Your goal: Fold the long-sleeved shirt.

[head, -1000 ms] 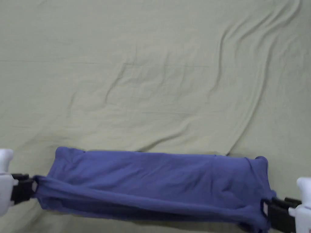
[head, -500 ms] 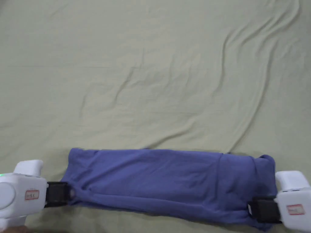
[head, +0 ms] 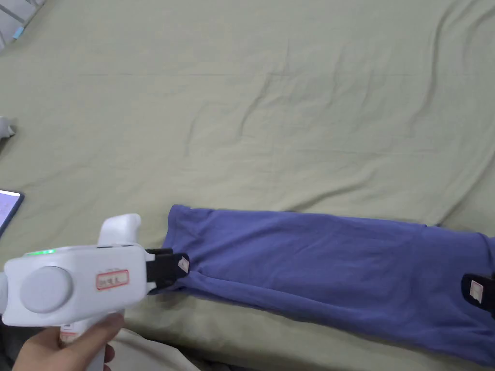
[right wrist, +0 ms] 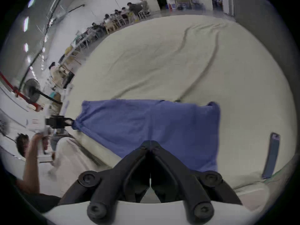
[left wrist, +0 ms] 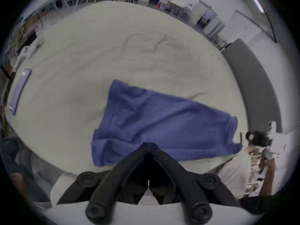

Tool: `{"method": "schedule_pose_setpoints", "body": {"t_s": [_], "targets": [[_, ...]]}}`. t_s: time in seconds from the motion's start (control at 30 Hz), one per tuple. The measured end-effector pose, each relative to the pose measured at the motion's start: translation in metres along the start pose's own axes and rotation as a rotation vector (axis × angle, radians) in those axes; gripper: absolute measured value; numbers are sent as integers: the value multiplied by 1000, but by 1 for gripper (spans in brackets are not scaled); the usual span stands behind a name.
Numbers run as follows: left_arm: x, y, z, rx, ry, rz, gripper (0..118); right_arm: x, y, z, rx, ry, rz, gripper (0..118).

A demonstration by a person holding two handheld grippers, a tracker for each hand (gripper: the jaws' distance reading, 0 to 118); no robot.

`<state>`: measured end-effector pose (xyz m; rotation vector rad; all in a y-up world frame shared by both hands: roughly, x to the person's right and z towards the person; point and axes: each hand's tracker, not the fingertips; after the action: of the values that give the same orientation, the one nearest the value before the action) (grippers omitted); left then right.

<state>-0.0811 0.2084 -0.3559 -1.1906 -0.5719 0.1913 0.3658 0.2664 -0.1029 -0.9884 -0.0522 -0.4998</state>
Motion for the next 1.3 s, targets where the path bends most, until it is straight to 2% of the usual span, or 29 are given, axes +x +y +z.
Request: {"method": "schedule_pose_setpoints", "body": {"t_s": [0.07,0.1,0.13,0.17,0.2,0.27,0.33,0.37,0.4,0.43,0.47,0.5,0.53,0.57,0.6,0.67,0.73,0.8,0.87,1.03,1.23,1.3], "targets": [[-13,17,12,21,-43,49,4,-3,1,-1,7,51,14,2],[-26,25,11,23,-96,49,44,-3,2,-2,-1,101,24,2],[-37,32,6,1,-118,54,106,-5,3,-4,-14,147,26,2],[-47,40,6,-22,-89,124,118,-5,3,-7,-21,186,19,2],[-55,38,-2,-2,-110,136,117,-5,2,-11,-25,217,20,2],[-73,37,-25,-87,-172,231,117,-2,-2,-17,-28,307,20,2],[-81,44,-67,-167,-366,339,117,11,-10,-29,-94,598,-38,2],[-83,40,-79,-172,-380,371,117,15,-16,-36,-122,725,-110,2],[-82,39,-77,-131,-336,347,117,17,-22,-39,-133,772,-146,2],[-78,42,-74,-111,-380,359,117,17,-27,-40,-136,798,-151,2],[-75,41,-71,-90,-420,374,117,15,-31,-40,-137,814,-132,2],[-73,38,-73,-85,-474,404,112,13,-34,-39,-134,815,-113,2],[-71,34,-78,-104,-536,428,89,10,-37,-40,-133,820,-98,2],[-66,32,-91,-155,-618,469,23,7,-39,-41,-141,836,-87,2],[-56,24,-103,-168,-591,465,4,4,-40,-42,-154,868,-74,2],[-44,7,-127,-224,-431,403,4,-2,-37,-42,-163,869,-46,2],[-47,10,-134,-158,-631,551,4,-8,-33,-38,-154,842,-3,2],[-50,12,-125,-104,-637,565,4,-10,-30,-35,-150,831,-13,2],[-49,7,-104,-79,-727,589,4,-8,-29,-33,-143,834,-34,2],[-92,14,-42,173,-927,730,4,1,-26,-33,-119,797,-89,2],[-129,19,14,329,-968,789,4,-1,-17,-26,-96,773,-103,2],[-144,23,32,359,-893,773,4,-3,-13,-25,-84,771,-104,2]]}}
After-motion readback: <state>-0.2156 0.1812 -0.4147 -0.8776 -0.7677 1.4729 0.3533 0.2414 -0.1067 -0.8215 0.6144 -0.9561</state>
